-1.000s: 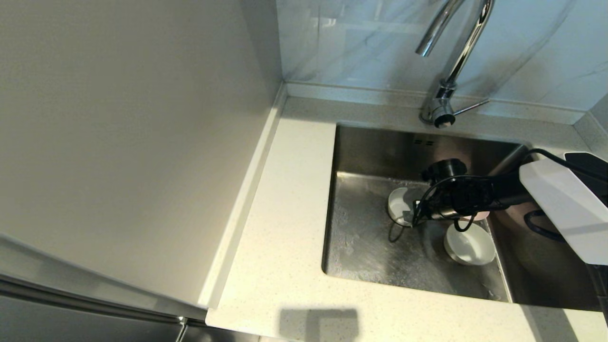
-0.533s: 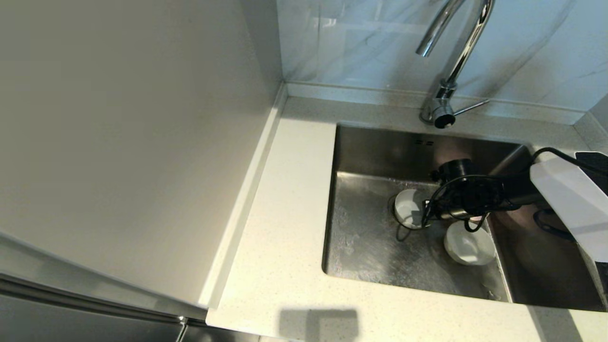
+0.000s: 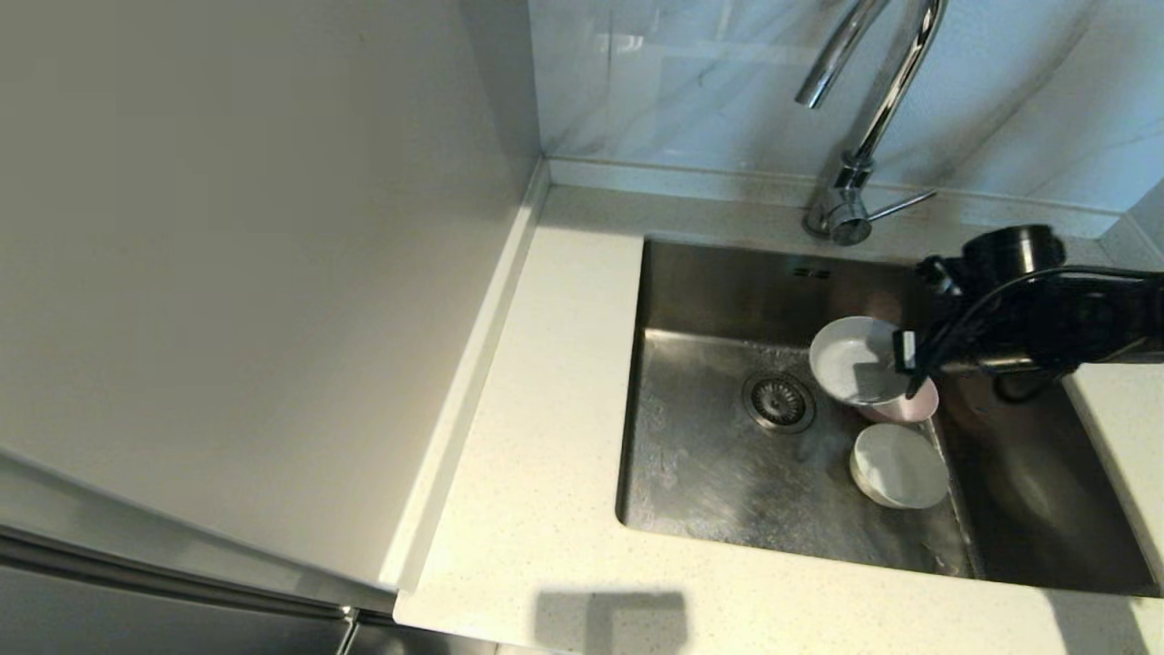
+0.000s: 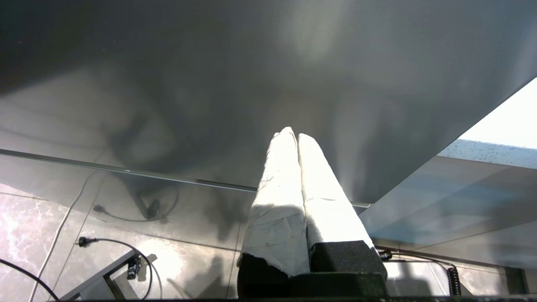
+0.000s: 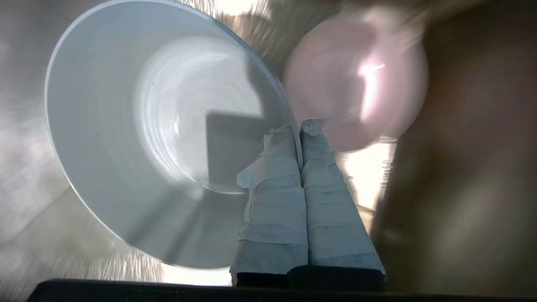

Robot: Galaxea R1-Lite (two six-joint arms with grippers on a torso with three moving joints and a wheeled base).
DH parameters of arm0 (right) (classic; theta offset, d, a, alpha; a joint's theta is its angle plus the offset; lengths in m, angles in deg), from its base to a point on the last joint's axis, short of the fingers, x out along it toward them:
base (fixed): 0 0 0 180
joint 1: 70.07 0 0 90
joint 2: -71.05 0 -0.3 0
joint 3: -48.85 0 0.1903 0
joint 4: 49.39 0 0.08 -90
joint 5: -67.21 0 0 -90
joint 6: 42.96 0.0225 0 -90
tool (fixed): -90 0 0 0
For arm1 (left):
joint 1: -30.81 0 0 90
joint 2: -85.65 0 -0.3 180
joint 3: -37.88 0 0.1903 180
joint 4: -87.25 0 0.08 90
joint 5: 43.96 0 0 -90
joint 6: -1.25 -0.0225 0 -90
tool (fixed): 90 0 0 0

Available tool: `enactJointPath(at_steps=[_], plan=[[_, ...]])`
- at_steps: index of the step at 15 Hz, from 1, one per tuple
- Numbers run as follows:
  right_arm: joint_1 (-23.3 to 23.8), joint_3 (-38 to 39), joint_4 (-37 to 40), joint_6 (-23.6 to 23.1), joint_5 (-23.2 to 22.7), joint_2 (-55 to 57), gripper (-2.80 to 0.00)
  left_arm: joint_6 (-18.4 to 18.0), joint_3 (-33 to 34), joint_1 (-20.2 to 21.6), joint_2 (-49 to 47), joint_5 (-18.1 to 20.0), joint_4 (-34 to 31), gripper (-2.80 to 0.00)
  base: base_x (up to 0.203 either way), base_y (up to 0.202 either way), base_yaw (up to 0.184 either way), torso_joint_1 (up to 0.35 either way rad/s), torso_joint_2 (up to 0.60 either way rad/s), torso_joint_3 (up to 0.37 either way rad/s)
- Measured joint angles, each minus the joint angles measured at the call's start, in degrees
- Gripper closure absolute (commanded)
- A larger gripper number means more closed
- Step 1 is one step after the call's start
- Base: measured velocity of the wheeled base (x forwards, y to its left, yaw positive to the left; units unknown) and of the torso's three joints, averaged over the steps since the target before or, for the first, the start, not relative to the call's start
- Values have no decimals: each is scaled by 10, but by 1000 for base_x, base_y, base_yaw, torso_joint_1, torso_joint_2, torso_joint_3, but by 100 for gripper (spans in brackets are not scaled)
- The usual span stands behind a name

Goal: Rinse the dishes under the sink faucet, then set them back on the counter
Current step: Put a bowl back to the table from the sink

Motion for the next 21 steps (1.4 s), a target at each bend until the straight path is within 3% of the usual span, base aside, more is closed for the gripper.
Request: enactJointPath(at_steps=[3,6,13,21], plan=[[70,43,-4,-60,-28,-115,0,0,0,0,0,0,0,0,0,0,0,0,0,0],[117,-5,-11,-85,-31,-153,0,0,0,0,0,0,0,0,0,0,0,0,0,0],[155,-232,-21,-101,31,-6,0,0,0,0,0,0,0,0,0,0,0,0,0,0],[219,-287,-20,-147,38,89,0,0,0,0,0,0,0,0,0,0,0,0,0,0]])
